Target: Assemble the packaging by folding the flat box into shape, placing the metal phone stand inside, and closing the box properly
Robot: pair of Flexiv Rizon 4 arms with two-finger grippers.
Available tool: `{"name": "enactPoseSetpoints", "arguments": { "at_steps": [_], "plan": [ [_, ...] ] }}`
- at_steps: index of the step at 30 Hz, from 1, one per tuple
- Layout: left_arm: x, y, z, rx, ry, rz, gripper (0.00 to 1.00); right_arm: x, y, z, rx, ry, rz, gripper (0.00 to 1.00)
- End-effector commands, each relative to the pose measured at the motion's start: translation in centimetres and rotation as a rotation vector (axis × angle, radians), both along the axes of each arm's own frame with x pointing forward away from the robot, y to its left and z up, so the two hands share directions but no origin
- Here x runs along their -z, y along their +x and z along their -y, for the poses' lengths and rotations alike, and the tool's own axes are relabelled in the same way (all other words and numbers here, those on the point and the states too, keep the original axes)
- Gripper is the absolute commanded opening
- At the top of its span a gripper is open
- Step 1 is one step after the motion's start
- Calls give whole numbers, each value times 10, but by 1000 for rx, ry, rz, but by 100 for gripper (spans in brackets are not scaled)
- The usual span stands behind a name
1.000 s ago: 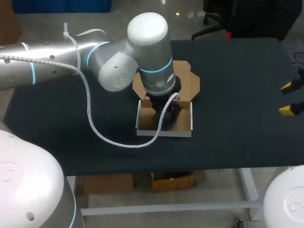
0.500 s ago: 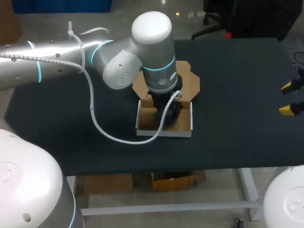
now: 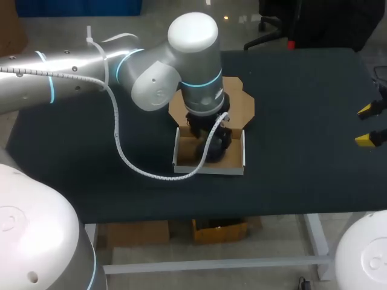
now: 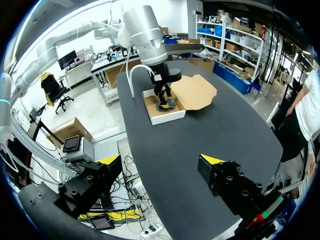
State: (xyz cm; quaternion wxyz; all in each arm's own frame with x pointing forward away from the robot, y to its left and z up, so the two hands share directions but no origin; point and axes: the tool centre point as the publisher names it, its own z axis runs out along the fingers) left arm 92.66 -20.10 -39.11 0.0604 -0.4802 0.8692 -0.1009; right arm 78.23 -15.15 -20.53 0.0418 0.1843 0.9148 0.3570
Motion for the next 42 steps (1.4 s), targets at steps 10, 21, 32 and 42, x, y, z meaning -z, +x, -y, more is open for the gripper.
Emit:
{"name": "enactPoseSetpoints", "arguments": {
  "at_steps": [10,21,32,42],
  "plan": [
    [-6,3,-2,-67,20,-18,100,0,-1,1,-1,2,1,100],
    [-17,-3,-12,-166,10,-35,100,0,-1,1,-1,2,1,100],
    [-26,-21,-21,-298,3,-51,100,0,-1,1,-1,2,1,100],
    [-24,-39,-13,-376,-1,-59,100,0,-1,1,-1,2,1,100]
  ]
}}
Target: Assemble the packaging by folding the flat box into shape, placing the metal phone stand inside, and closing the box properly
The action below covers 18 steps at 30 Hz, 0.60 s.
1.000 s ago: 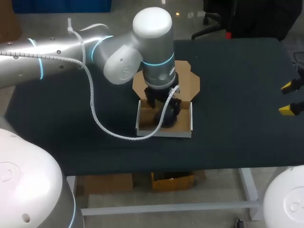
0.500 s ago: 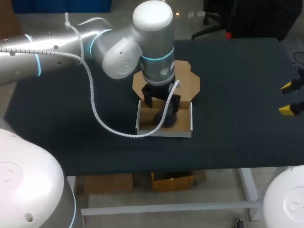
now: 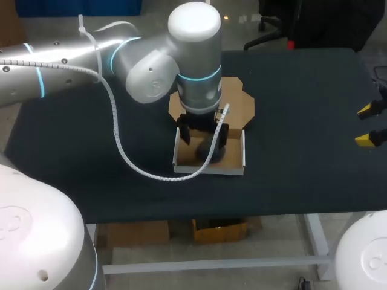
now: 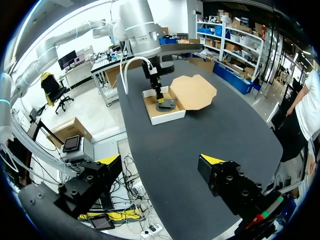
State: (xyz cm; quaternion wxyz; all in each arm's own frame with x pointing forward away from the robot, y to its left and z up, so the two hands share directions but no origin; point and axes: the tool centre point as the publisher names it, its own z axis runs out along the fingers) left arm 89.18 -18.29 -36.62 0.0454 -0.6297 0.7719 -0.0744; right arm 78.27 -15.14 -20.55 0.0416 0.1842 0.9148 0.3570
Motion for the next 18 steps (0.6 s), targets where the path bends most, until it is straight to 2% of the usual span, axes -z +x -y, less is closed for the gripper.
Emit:
{"name": "enactPoseSetpoints", "arguments": {
  "at_steps": [1,10,18],
  "plan": [
    [1,-4,6,-37,4,1,100,-1,-1,1,-1,2,1,100],
    [-1,-8,13,-139,-17,-36,100,-1,-1,1,-1,2,1,100],
    [1,-6,17,-147,-6,-46,100,-1,-1,1,-1,2,1,100]
  ]
}}
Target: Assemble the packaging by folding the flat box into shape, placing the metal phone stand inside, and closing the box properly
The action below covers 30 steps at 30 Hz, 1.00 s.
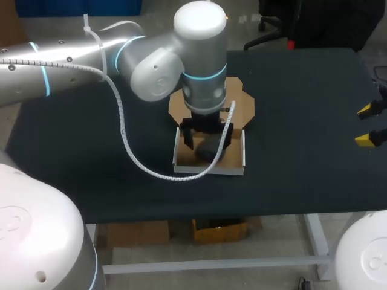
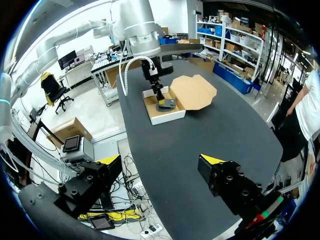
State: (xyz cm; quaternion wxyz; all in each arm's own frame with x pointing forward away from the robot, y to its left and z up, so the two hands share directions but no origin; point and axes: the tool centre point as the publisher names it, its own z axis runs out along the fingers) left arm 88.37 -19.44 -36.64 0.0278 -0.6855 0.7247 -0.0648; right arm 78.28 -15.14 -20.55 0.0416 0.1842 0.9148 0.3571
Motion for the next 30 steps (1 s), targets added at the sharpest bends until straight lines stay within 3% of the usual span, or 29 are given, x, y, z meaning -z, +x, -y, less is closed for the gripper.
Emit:
{"name": "enactPoseSetpoints", "arguments": {
  "at_steps": [1,17,30],
  "plan": [
    [0,2,5,-2,13,-4,100,-1,-1,1,0,1,1,100],
    [0,2,5,-2,13,-4,100,-1,-1,1,0,1,1,100],
    [1,-3,-5,-16,17,57,100,-1,-1,1,0,1,1,100]
  ]
}}
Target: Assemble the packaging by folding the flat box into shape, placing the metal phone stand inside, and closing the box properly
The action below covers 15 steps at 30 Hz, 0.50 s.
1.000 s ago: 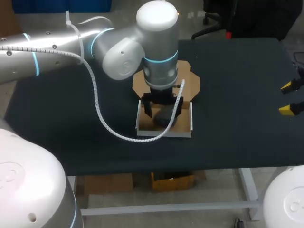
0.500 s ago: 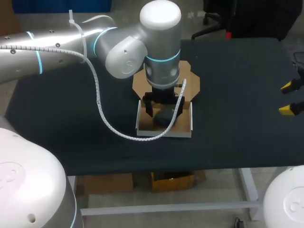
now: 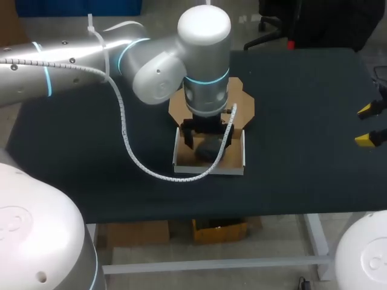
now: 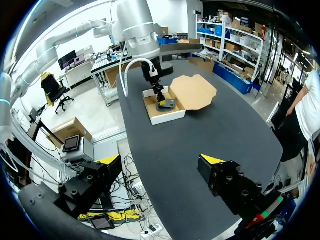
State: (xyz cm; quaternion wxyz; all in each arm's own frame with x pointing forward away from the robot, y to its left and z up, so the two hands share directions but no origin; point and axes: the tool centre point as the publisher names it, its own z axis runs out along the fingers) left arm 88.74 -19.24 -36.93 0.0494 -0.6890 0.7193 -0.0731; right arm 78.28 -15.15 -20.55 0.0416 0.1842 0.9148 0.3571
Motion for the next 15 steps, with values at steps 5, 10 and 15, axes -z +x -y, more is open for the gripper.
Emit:
{"name": "enactPoseSetpoints", "arguments": {
  "at_steps": [5,10,15],
  "plan": [
    [4,-15,-1,11,10,14,100,-1,-1,1,-1,1,1,100],
    [10,-19,3,24,13,13,100,-1,-1,1,-1,1,1,100],
    [12,-21,6,33,15,15,100,-1,-1,1,-1,1,1,100]
  ]
}}
